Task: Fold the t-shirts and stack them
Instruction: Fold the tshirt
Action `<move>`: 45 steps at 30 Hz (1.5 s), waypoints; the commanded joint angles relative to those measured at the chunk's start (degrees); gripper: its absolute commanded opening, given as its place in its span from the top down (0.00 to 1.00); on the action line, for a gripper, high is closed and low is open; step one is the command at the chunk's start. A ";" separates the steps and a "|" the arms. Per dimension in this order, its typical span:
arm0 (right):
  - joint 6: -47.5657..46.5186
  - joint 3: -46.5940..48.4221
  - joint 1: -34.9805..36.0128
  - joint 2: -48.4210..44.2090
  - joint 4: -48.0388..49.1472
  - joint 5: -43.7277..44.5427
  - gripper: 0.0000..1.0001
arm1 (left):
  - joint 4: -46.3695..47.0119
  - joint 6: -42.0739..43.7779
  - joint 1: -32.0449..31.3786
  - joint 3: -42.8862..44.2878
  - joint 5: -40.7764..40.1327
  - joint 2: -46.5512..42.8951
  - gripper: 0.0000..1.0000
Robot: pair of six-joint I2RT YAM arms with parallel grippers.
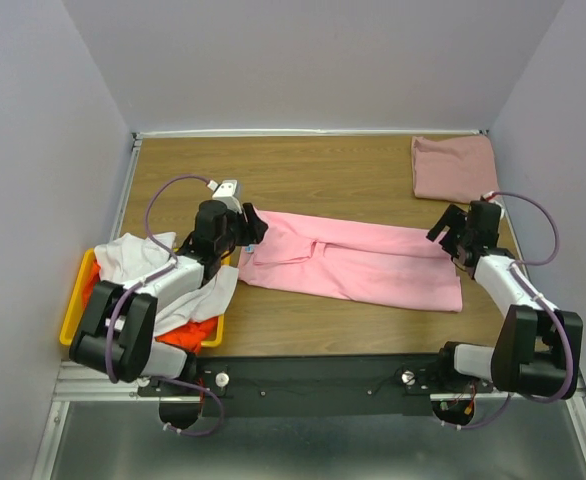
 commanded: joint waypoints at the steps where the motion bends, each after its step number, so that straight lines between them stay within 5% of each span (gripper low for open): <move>1: -0.71 2.07 -0.01 2.62 3.20 -4.76 0.11 | 2.93 1.02 -0.18 1.58 -1.96 4.39 0.40; 33: -0.36 4.70 -0.01 11.07 4.00 2.71 0.14 | 1.61 0.93 5.36 18.27 -2.67 26.28 0.36; 45: -1.77 9.27 -0.01 15.36 3.03 5.60 0.13 | -2.25 1.72 5.53 21.70 -3.02 28.30 0.48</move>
